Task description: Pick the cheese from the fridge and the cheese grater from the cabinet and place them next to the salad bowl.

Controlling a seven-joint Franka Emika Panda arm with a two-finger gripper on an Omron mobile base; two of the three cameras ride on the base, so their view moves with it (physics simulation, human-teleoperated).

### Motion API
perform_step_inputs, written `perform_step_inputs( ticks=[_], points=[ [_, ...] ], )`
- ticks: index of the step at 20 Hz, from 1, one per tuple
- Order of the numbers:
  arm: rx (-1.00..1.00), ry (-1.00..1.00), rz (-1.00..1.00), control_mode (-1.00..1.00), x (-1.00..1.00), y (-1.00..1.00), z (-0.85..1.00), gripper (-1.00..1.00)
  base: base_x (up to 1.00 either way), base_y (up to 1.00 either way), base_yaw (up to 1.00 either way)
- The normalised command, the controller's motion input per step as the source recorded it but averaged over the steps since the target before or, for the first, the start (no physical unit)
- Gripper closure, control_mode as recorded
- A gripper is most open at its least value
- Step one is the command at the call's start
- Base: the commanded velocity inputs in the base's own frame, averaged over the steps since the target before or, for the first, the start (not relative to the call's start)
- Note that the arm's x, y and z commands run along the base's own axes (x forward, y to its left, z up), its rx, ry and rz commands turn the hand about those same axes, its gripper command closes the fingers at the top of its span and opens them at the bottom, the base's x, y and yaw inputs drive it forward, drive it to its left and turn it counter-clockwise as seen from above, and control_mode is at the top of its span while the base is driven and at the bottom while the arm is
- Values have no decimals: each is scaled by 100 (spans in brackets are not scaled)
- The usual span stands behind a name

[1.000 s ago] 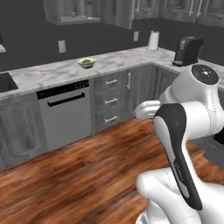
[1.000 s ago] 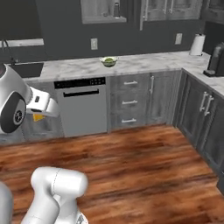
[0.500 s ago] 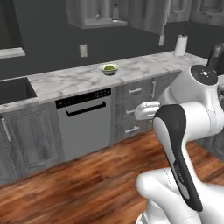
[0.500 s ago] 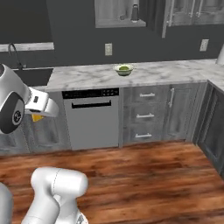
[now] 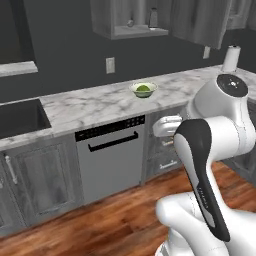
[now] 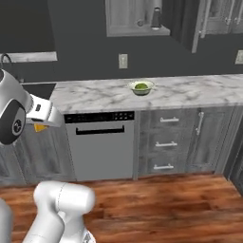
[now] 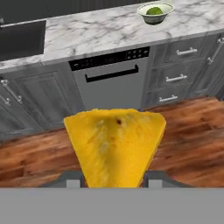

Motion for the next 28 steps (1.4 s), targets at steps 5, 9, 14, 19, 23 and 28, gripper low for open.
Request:
perform_step_inputs(
  ticks=[5, 9, 14, 19, 23, 28],
  points=[
    [0, 0, 0, 100, 0, 0, 0, 100, 78, -25, 14],
    [0, 0, 0, 100, 0, 0, 0, 100, 70, -32, 15],
    [0, 0, 0, 100, 0, 0, 0, 100, 57, -41, 11],
    [0, 0, 0, 100, 0, 0, 0, 100, 48, -50, 6],
    [0, 0, 0, 100, 0, 0, 0, 100, 46, -54, 3],
    [0, 0, 0, 100, 0, 0, 0, 100, 47, -50, 7]
  ],
)
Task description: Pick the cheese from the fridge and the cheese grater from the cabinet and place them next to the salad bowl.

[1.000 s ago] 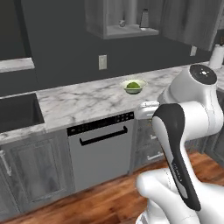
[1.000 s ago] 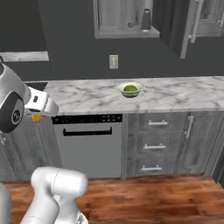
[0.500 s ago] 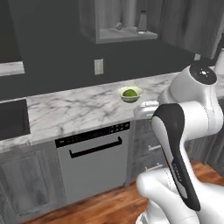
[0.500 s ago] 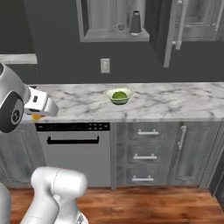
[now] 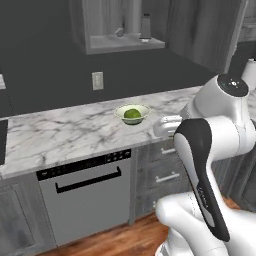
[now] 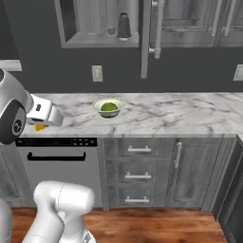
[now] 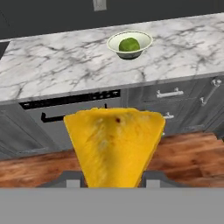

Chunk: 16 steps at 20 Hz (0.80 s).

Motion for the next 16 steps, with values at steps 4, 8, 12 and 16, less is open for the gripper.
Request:
perform_step_inputs(
  ticks=[4, 8, 12, 16],
  points=[
    [0, 0, 0, 100, 0, 0, 0, 100, 47, -46, 11],
    [0, 0, 0, 100, 0, 0, 0, 100, 48, -41, 17],
    [0, 0, 0, 100, 0, 0, 0, 100, 54, -31, 22],
    [0, 0, 0, 100, 0, 0, 0, 100, 62, -11, 20]
  ],
)
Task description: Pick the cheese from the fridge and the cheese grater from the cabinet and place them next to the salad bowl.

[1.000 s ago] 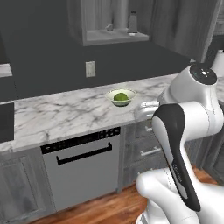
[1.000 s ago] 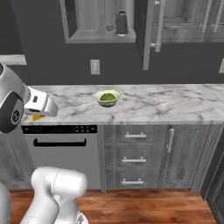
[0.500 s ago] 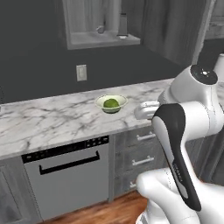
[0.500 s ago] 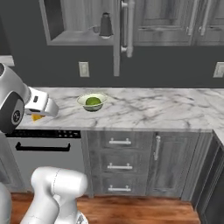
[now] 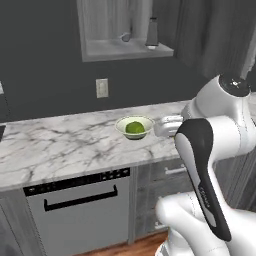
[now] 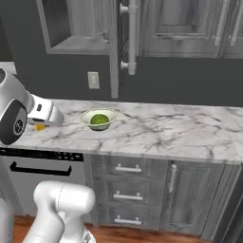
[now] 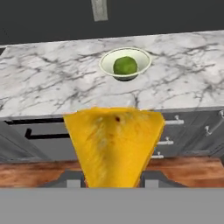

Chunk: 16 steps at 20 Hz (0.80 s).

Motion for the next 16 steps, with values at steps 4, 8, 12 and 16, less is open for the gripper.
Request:
perform_step_inputs(
  ticks=[4, 8, 12, 16],
  points=[
    [0, 0, 0, 100, 0, 0, 0, 100, 66, 0, 12],
    [0, 0, 0, 100, 0, 0, 0, 100, 72, 1, 5],
    [0, 0, 0, 100, 0, 0, 0, 100, 52, 16, 0],
    [0, 0, 0, 100, 0, 0, 0, 100, 52, 13, 0]
  ],
)
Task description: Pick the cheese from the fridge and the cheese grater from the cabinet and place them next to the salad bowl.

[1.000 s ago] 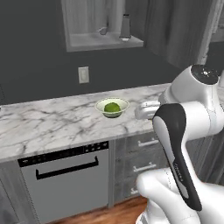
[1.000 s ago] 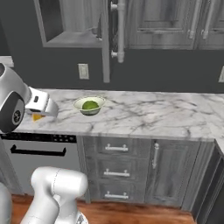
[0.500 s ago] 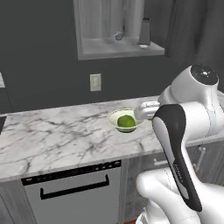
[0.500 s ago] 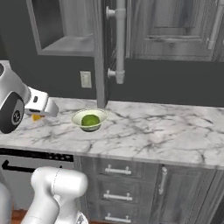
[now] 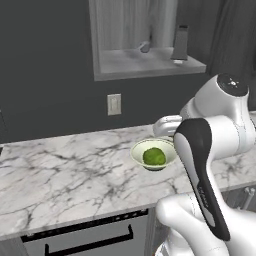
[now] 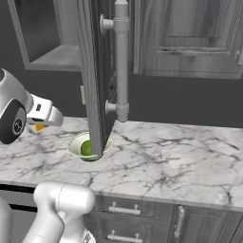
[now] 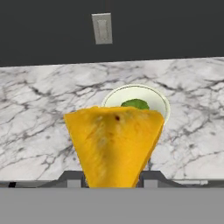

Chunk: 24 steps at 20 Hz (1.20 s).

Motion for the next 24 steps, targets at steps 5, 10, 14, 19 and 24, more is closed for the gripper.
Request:
perform_step_inputs(
  ticks=[5, 10, 14, 19, 24],
  points=[
    [0, 0, 0, 100, 0, 0, 0, 100, 44, 8, 1],
    [0, 0, 0, 100, 0, 0, 0, 100, 42, 2, 0],
    [0, 0, 0, 100, 0, 0, 0, 100, 0, 0, 0],
    [0, 0, 0, 100, 0, 0, 0, 100, 0, 0, 0],
    [0, 0, 0, 100, 0, 0, 0, 100, 0, 0, 0]
  ],
)
